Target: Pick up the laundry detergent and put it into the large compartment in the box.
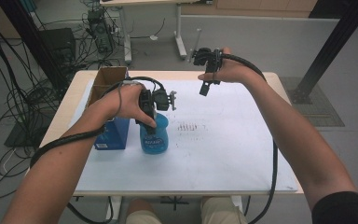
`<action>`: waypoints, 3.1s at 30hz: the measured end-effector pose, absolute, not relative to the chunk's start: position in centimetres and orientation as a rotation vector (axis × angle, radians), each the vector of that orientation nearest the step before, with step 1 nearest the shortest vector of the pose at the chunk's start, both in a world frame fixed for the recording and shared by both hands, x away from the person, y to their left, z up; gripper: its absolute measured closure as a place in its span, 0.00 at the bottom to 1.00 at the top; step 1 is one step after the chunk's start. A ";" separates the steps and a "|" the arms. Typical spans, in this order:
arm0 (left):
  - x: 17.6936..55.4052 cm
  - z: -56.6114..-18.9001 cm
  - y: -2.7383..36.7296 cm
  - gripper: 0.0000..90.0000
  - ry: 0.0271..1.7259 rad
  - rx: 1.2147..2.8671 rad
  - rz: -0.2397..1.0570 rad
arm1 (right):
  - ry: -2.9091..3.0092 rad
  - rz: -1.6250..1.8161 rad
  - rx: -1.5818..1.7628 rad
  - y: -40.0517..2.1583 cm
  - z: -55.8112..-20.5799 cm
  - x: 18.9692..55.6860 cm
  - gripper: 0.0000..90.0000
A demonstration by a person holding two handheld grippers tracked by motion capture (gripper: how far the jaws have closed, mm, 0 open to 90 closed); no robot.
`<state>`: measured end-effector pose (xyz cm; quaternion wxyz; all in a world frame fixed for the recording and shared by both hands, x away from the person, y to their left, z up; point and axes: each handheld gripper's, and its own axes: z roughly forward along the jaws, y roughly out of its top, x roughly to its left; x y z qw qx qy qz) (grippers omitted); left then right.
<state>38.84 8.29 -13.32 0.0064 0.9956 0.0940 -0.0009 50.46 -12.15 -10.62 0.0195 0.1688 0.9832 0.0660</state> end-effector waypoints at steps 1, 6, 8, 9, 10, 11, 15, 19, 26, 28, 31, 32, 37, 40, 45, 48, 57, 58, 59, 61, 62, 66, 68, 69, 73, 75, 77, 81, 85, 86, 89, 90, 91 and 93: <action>38.8 -13.0 8.3 0.42 0.298 3.115 -0.003 | 3.049 0.211 0.525 -12.3 -10.6 50.4 0.06; 38.6 -10.7 8.5 0.42 0.347 3.108 0.002 | 3.042 0.209 0.534 -12.5 -10.3 50.3 0.06; 38.6 -9.8 8.6 0.42 0.367 3.109 0.006 | 3.040 0.212 0.538 -12.7 -10.3 50.2 0.06; 38.5 -9.1 8.7 0.42 0.397 3.103 0.014 | 3.039 0.227 0.523 -12.9 -10.3 50.2 0.06; 38.4 -8.5 8.8 0.42 0.414 3.098 0.023 | 3.038 0.215 0.541 -12.8 -10.3 50.1 0.06; 38.4 -8.0 9.0 0.42 0.437 3.093 0.028 | 3.040 0.211 0.536 -12.8 -10.2 50.1 0.06; 38.0 -5.4 9.4 0.42 0.503 3.071 0.061 | 3.035 0.220 0.535 -13.0 -10.0 49.9 0.06; 38.2 -2.7 9.6 0.42 0.580 3.052 0.066 | 3.036 0.223 0.539 -13.0 -9.9 49.8 0.06; 38.3 2.2 10.5 0.42 0.747 3.002 0.110 | 3.048 0.226 0.535 -13.0 -10.3 49.9 0.06; 38.3 3.6 10.7 0.42 0.806 2.984 0.131 | 3.048 0.220 0.538 -13.0 -10.3 49.9 0.06; 38.3 5.7 11.0 0.42 0.894 2.959 0.161 | 3.049 0.220 0.533 -13.1 -10.2 49.9 0.06; 38.4 6.3 11.2 0.42 0.928 2.946 0.167 | 3.048 0.227 0.533 -13.1 -10.3 49.9 0.06; 38.4 9.6 12.6 0.42 1.117 2.835 0.197 | 3.046 0.233 0.531 -13.3 -10.1 49.8 0.06; 38.3 11.3 13.7 0.42 1.230 2.748 0.208 | 3.045 0.231 0.539 -13.3 -10.0 49.7 0.06; 38.3 13.7 14.8 0.42 1.398 2.640 0.245 | 3.044 0.239 0.528 -13.4 -10.0 49.6 0.06; 38.9 14.6 15.6 0.42 1.512 2.586 0.230 | 3.043 0.249 0.522 -13.4 -10.0 49.5 0.06; 40.1 15.8 18.6 0.42 1.777 2.406 0.209 | 3.044 0.250 0.518 -13.5 -10.0 49.3 0.06; 40.3 15.8 18.9 0.42 1.807 2.387 0.206 | 3.045 0.246 0.513 -13.5 -10.0 49.3 0.06; 40.4 15.7 19.2 0.42 1.832 2.368 0.208 | 3.044 0.248 0.518 -13.5 -10.1 49.3 0.06; 40.6 15.6 19.6 0.42 1.879 2.340 0.217 | 3.043 0.248 0.523 -13.6 -10.2 49.3 0.06; 40.8 15.6 19.8 0.42 1.897 2.334 0.222 | 3.043 0.251 0.525 -13.6 -10.3 49.3 0.06; 41.0 15.5 20.7 0.42 1.961 2.285 0.232 | 3.048 0.247 0.521 -13.7 -10.5 49.4 0.06; 41.0 15.4 21.3 0.42 1.976 2.265 0.233 | 3.046 0.251 0.526 -13.9 -10.6 49.4 0.06; 41.0 15.3 21.6 0.42 1.986 2.255 0.234 | 3.046 0.251 0.528 -13.9 -10.6 49.4 0.06; 41.1 15.0 22.2 0.42 2.028 2.218 0.241 | 3.048 0.245 0.532 -14.0 -10.7 49.6 0.06; 41.2 14.7 22.6 0.42 2.048 2.202 0.235 | 3.047 0.249 0.533 -14.1 -10.8 49.6 0.06; 41.3 14.3 22.9 0.42 2.059 2.186 0.236 | 3.045 0.257 0.537 -14.1 -10.9 49.6 0.07; 41.6 13.6 23.4 0.42 2.070 2.165 0.238 | 3.050 0.247 0.537 -14.0 -11.1 49.7 0.07; 41.5 12.7 23.7 0.42 2.054 2.146 0.275 | 3.054 0.230 0.548 -13.8 -11.3 49.9 0.07; 41.7 12.5 23.7 0.42 2.056 2.149 0.274 | 3.053 0.237 0.543 -13.8 -11.4 49.9 0.07; 42.0 11.8 23.9 0.42 2.061 2.144 0.266 | 3.060 0.226 0.540 -13.5 -11.4 50.0 0.07; 42.1 11.5 24.0 0.42 2.064 2.143 0.257 | 3.059 0.227 0.534 -13.5 -11.5 50.0 0.07; 42.2 11.2 24.2 0.42 2.064 2.138 0.252 | 3.061 0.224 0.533 -13.4 -11.5 50.0 0.07; 42.6 10.7 24.4 0.42 2.072 2.137 0.230 | 3.061 0.230 0.530 -13.4 -11.6 50.0 0.07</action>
